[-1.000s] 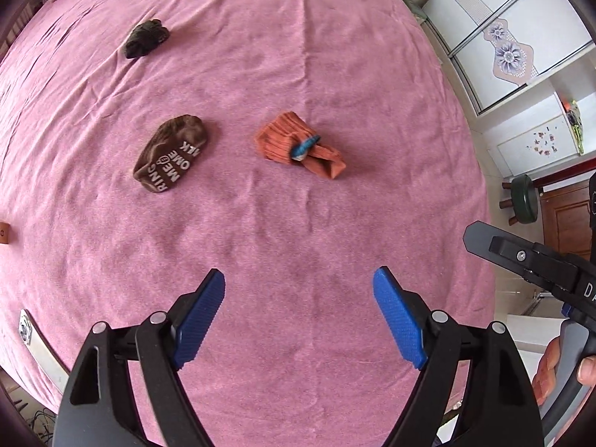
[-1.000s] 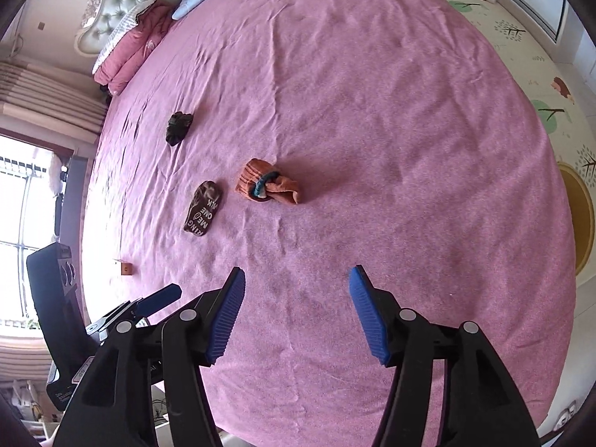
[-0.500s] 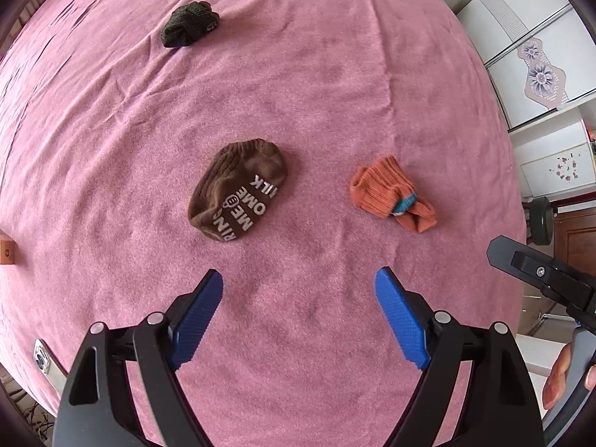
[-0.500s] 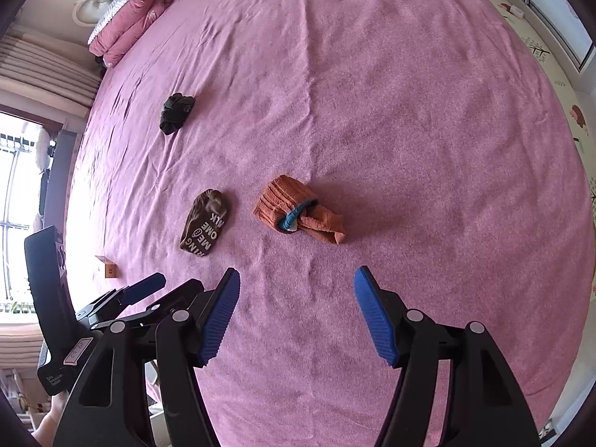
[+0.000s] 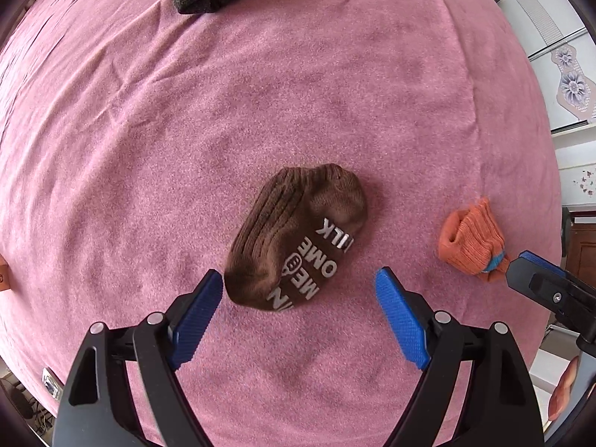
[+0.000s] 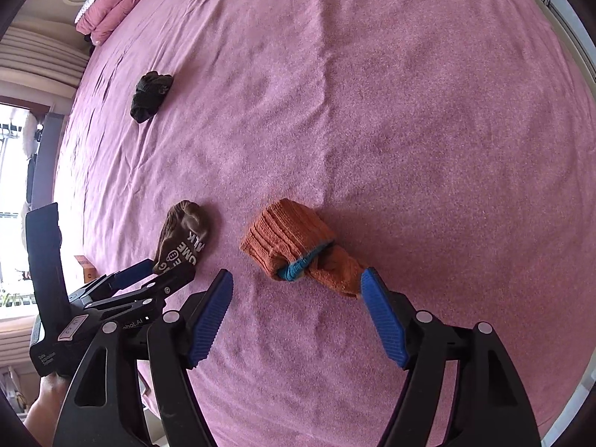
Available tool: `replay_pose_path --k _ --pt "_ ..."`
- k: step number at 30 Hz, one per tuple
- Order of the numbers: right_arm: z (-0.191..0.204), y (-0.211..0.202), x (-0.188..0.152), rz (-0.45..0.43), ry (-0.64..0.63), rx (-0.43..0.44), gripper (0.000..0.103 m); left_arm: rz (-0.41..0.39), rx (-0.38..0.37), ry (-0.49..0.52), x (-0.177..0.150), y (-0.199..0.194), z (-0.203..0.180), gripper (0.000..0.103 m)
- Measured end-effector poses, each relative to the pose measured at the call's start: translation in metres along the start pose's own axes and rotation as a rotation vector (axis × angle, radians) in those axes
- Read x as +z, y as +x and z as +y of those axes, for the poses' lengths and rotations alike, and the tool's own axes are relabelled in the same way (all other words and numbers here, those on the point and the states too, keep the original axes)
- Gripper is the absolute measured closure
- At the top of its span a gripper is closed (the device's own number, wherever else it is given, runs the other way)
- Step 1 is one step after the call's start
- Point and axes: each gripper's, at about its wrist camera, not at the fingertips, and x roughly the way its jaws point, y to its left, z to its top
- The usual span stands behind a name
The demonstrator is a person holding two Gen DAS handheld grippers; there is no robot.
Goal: Collect trash
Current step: 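Grasp the brown sock with the left tool while the right tool grasps the orange sock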
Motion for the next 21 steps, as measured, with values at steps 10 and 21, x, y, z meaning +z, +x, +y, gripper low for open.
replay_pose_path --k 10,21 --pt "0.005 0.029 0.008 0.059 -0.02 -0.043 0.046 0.021 0.077 -0.007 0.01 0.025 -0.008 0.021" --pt "-0.007 0.02 -0.005 0.069 0.03 0.031 0.075 0.006 0.024 -0.065 -0.003 0.006 0.014 0.086"
